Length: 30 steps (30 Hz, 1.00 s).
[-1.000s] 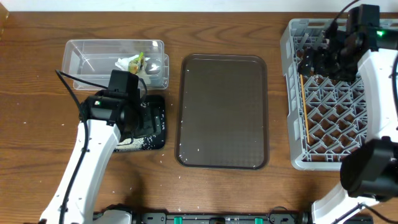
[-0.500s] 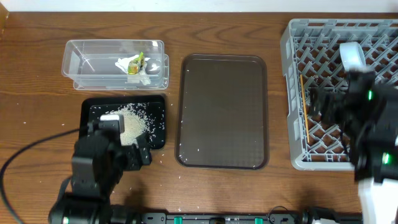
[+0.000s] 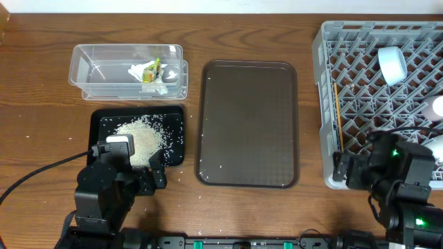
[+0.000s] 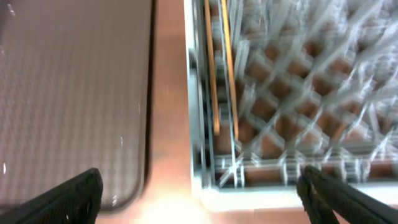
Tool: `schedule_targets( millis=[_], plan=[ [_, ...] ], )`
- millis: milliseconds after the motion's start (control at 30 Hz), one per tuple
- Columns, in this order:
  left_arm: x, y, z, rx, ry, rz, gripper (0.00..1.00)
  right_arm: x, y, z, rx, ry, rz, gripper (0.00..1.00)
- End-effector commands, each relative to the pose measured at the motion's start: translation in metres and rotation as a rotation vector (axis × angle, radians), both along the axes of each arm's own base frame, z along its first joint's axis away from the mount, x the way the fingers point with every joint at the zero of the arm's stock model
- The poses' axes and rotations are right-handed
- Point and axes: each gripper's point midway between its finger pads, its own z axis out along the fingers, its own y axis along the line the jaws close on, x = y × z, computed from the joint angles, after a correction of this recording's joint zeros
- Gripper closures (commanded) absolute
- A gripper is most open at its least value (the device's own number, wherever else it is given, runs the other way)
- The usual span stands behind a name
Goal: Sort waste into correct bins and load items into the dishwasher rack
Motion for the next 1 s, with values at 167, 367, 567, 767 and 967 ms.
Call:
schedule_targets(
  millis=[167, 367, 567, 767, 967],
  plan=[
    [0.000, 0.003, 0.001, 0.017, -0.009, 0.007, 0.04, -0.021, 0.002, -0.016, 0.011, 0.107, -0.002, 0.01],
    [0.000, 0.003, 0.001, 0.018, -0.009, 0.007, 0.04, -0.022, 0.001, -0.017, 0.002, 0.111, -0.001, 0.01],
    [0.000, 0.003, 0.001, 0.017, -0.009, 0.007, 0.04, 0.015, 0.006, 0.014, -0.040, -0.142, 0.063, 0.01],
    [0.000, 0.003, 0.001, 0.017, -0.008, 0.007, 0.04, 0.036, 0.017, 0.025, -0.096, -0.494, 0.130, 0.01],
    [0.000, 0.003, 0.001, 0.017, -0.009, 0.007, 0.03, 0.042, 0.022, 0.017, -0.120, -0.778, 0.135, 0.01]
  ],
)
